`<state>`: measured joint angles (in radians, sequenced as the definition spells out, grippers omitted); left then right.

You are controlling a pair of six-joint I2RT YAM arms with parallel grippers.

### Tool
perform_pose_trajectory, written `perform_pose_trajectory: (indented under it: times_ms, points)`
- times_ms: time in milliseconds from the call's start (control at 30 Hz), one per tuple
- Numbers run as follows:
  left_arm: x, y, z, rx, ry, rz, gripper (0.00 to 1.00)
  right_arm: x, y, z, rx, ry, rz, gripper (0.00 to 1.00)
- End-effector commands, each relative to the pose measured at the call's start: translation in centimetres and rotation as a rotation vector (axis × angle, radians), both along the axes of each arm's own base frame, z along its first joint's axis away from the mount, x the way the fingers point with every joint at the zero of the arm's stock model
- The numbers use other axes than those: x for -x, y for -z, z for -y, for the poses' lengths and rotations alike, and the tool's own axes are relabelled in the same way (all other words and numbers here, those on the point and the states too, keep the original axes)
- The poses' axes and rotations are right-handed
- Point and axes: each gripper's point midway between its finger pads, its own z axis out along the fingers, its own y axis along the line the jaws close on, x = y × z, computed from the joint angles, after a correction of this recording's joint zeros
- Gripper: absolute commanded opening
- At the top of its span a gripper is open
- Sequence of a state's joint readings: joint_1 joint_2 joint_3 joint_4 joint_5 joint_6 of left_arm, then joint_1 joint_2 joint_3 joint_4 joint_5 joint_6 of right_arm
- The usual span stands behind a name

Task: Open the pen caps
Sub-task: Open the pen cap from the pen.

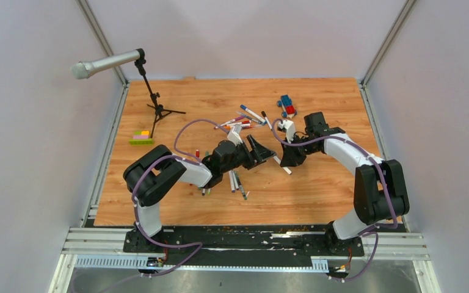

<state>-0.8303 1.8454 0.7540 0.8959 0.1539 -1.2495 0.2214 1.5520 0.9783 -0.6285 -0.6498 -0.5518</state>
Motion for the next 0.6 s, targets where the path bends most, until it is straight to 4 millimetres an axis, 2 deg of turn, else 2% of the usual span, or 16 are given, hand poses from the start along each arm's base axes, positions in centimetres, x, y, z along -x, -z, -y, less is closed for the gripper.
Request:
perform_pose_trajectory:
  times_ms: [0,333,467,567]
  points:
    - [-0.9,0.0,0.7,-0.019,-0.026,0.015,0.79,0.4,-2.5,-1.5,-0.117,-0.040,0.007,0.00]
    - [-2.3,-0.4,2.3,-0.023,-0.019,0.046,0.62,1.1,-3.0,-2.3,-0.178,-0.066,-0.032,0.00]
    - [-2.2,-0.2,2.6,-0.015,-0.009,0.046,0.47,1.1,-3.1,-2.4,-0.183,-0.063,-0.035,0.00]
    - [-2.1,-0.1,2.6,0.002,-0.004,0.042,0.31,1.1,-3.1,-2.4,-0.186,-0.061,-0.042,0.00]
